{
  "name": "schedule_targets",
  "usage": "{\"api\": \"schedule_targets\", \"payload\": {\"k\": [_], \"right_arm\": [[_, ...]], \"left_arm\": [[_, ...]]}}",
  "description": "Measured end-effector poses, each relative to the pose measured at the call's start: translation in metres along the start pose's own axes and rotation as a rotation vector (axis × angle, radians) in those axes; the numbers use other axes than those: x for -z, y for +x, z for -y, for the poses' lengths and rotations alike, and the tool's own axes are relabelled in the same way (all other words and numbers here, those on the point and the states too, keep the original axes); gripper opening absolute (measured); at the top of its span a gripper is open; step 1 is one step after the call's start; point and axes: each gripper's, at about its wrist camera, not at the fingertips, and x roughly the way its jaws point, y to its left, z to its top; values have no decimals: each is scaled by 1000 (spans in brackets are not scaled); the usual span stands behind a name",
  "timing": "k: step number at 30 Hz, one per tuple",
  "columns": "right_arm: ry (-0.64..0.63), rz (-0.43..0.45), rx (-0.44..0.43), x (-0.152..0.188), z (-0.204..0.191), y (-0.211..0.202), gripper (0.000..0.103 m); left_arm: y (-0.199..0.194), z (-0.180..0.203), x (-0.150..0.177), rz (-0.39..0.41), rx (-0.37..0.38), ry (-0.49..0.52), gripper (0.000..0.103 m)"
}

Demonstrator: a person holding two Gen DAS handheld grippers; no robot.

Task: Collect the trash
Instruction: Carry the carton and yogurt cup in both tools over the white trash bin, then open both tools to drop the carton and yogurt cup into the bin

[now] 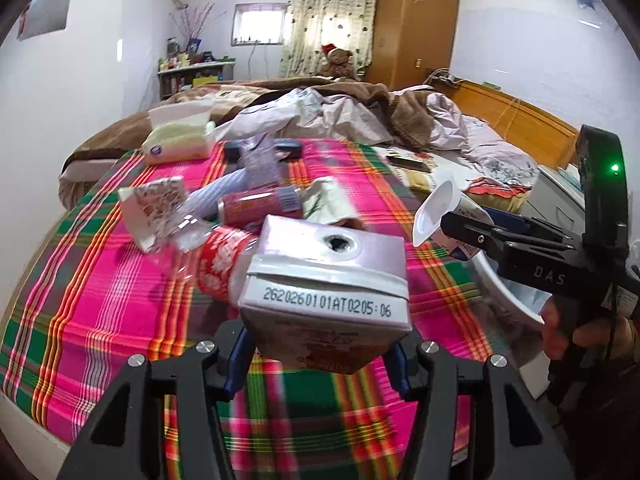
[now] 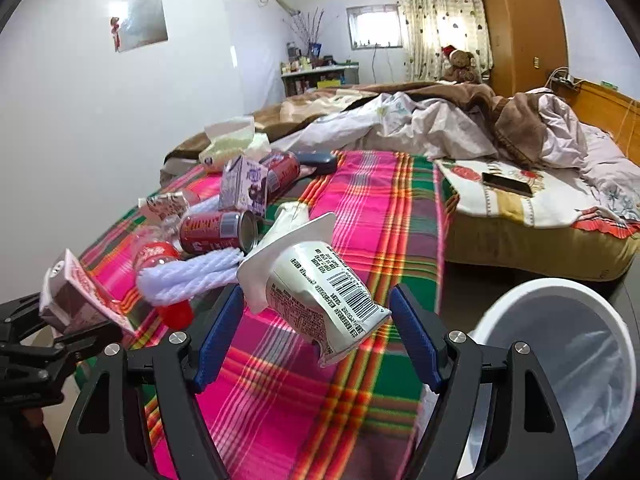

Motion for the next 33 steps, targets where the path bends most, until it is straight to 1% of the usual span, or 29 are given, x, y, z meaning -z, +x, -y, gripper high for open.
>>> {"api": "schedule_targets", "payload": {"k": [4, 9, 18, 22, 27, 33], "right_arm": [[26, 34, 17, 2, 10, -19, 77], [64, 53, 66, 7, 28, -38, 77], [159, 95, 189, 21, 71, -75, 77], [191, 90, 265, 30, 86, -84, 77], [248, 72, 331, 38, 111, -87, 77], [303, 14, 391, 52, 137, -80, 77]], "left_arm": [[-3, 19, -7, 12, 25, 32, 57], [-2, 49, -16, 22, 69, 82, 57], [8, 113, -33, 29, 163, 184, 57], [17, 142, -38, 22, 210, 217, 57], [34, 175, -40, -10, 271, 257, 57], [61, 207, -39, -51, 319, 304, 57]]}}
